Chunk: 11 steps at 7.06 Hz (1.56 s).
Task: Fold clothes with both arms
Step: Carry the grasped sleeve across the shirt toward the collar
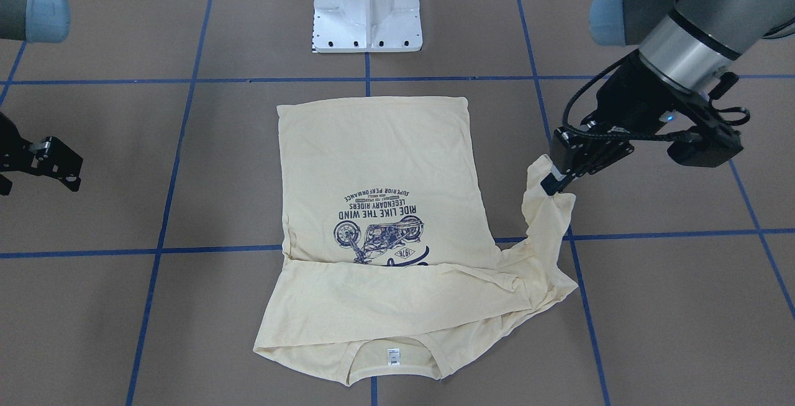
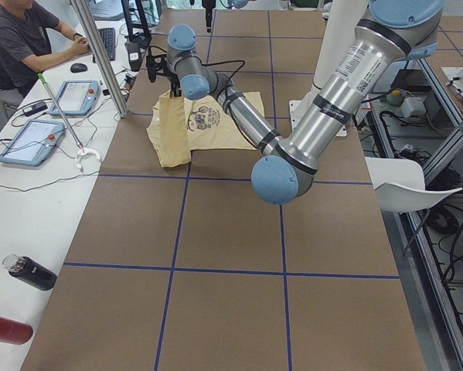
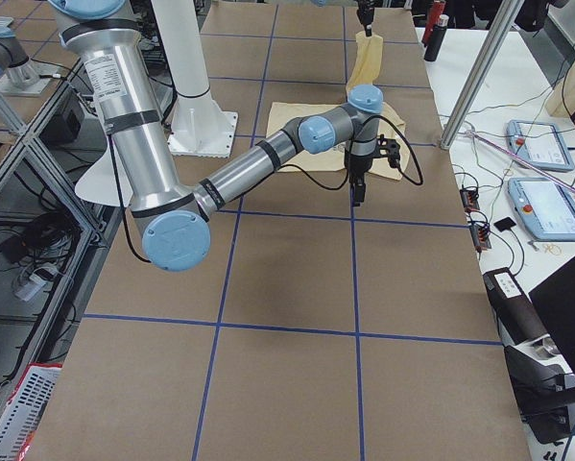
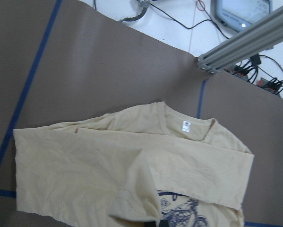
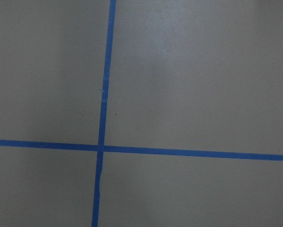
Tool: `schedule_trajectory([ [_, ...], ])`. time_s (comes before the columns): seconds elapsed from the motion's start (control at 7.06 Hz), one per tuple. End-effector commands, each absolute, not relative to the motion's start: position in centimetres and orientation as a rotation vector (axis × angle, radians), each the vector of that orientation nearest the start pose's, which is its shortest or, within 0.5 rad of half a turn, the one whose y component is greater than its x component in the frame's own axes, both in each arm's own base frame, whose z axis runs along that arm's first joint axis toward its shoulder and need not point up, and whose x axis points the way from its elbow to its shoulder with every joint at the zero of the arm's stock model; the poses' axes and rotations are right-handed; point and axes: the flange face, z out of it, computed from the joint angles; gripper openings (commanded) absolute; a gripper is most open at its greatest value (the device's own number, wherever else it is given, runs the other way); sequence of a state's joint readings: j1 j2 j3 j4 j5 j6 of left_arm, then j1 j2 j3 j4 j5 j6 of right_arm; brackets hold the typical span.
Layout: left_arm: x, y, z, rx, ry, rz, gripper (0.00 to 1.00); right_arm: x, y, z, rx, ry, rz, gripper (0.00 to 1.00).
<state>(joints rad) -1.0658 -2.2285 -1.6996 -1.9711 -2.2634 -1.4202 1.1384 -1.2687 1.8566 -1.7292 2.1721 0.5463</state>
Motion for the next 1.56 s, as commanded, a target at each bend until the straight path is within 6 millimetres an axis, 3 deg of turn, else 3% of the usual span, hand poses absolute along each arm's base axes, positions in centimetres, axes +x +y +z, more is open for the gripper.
schedule_trajectory([
  [0.0, 31.4, -62.0, 7.0, 0.094, 1.342, -0.348, 0.00, -16.5, -55.8, 39.0, 0.084, -0.711, -0.011, 1.00],
  [0.42, 40.5, -63.9, 7.6, 0.049, 1.427, -0.316, 0.00, -16.2, -56.0, 39.1, 0.083, -0.710, -0.004, 1.00],
  [0.57, 41.8, -63.7, 8.0, 0.065, 1.421, -0.328, 0.00, -16.2, -56.0, 39.1, 0.085, -0.710, -0.004, 1.00],
  [0.99, 49.0, -63.4, 11.5, 0.132, 1.417, -0.352, 0.00, -16.4, -56.1, 39.3, 0.078, -0.714, -0.006, 1.00],
  [1.42, 54.3, -61.9, 12.0, 0.159, 1.419, -0.349, 0.00, -16.4, -56.1, 39.3, 0.076, -0.714, -0.004, 1.00],
])
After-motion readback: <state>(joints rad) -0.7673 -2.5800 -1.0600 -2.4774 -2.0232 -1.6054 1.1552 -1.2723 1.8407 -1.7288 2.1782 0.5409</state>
